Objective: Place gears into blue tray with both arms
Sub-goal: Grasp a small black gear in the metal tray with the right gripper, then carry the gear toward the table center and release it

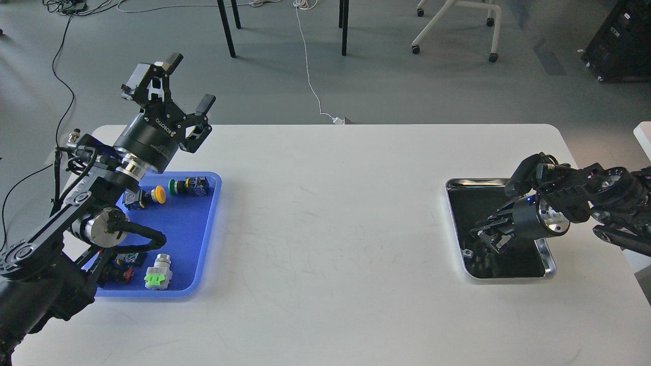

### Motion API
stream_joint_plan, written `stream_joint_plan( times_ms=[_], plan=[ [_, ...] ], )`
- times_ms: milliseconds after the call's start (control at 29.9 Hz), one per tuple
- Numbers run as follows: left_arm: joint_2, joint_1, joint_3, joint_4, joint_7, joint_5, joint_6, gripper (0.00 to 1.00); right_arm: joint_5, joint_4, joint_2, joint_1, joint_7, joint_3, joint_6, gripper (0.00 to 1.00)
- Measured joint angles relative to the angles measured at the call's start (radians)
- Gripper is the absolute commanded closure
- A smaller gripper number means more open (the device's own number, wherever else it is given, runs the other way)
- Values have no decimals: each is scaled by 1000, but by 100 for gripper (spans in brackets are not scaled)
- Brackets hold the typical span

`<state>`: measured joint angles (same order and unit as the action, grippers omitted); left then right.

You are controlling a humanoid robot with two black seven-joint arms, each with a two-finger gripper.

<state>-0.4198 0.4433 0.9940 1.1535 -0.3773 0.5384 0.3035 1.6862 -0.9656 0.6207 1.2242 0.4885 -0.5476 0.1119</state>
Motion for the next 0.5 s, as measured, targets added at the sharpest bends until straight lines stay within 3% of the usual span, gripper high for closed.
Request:
stream_joint_plan(
  times_ms=[501],
  plan=[
    [-11, 0, -2, 18, 0, 0, -1, 2, -12, -7, 9, 14, 0, 3, -3, 80]
  ],
)
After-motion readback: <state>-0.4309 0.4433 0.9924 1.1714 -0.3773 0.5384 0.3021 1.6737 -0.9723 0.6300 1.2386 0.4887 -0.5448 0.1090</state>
